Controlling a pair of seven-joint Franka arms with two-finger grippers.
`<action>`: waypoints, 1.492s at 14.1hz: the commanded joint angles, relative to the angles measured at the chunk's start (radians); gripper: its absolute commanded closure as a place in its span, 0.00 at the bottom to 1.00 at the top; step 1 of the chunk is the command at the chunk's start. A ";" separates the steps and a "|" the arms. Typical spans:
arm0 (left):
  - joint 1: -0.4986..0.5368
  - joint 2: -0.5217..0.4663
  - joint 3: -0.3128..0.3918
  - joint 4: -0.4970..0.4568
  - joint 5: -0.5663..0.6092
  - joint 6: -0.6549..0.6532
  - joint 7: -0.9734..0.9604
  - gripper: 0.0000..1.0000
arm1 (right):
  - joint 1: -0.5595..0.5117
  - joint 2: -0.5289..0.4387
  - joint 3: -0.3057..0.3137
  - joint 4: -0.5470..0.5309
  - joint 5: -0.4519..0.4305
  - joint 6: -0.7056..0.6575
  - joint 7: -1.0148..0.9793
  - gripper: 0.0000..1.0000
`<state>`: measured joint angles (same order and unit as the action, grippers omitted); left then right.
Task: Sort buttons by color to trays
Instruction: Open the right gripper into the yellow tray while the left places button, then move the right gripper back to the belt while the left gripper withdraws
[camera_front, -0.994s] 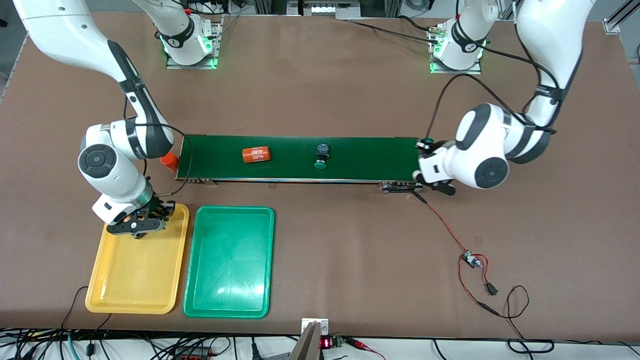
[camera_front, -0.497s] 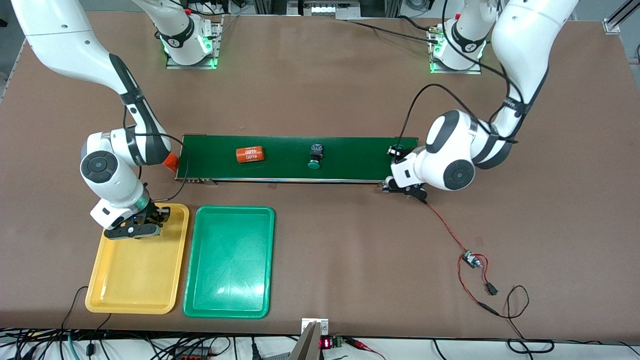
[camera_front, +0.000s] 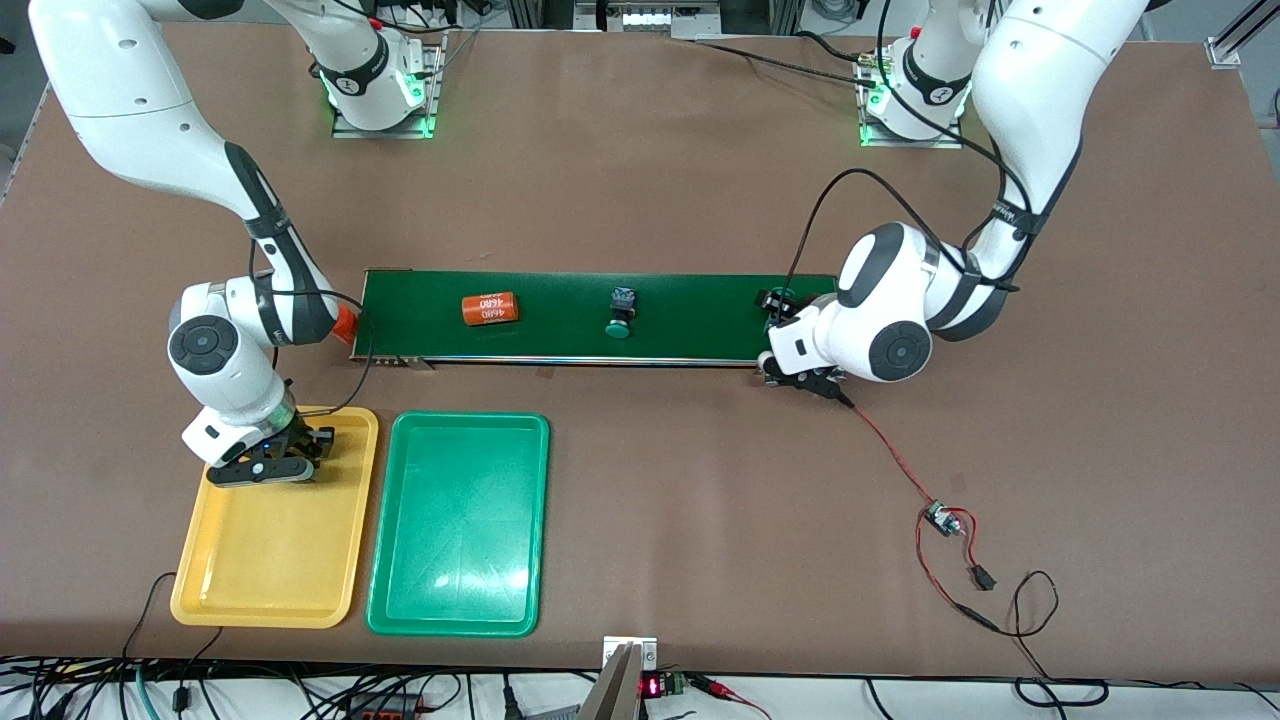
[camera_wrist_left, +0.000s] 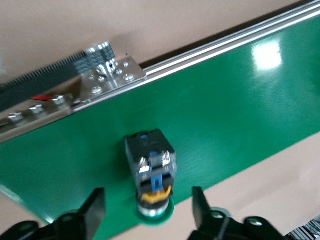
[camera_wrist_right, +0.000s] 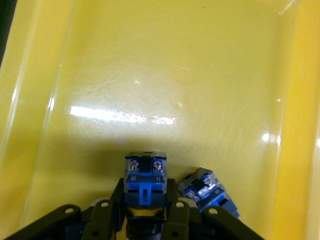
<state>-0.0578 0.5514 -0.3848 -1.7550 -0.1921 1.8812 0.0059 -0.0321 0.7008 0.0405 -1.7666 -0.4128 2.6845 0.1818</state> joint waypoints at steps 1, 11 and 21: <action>0.025 -0.146 0.015 0.000 -0.012 -0.095 -0.004 0.00 | 0.004 0.005 0.001 0.019 0.002 0.002 0.013 0.00; 0.049 -0.447 0.239 0.112 0.234 -0.169 -0.007 0.00 | 0.161 -0.299 0.041 -0.043 0.213 -0.455 0.234 0.00; 0.079 -0.562 0.296 0.107 0.232 -0.254 -0.012 0.00 | 0.195 -0.509 0.136 -0.189 0.423 -0.592 0.344 0.00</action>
<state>0.0065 0.0021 -0.0694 -1.6401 0.0199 1.6301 0.0039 0.1679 0.2664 0.1525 -1.8712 -0.0274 2.0924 0.4961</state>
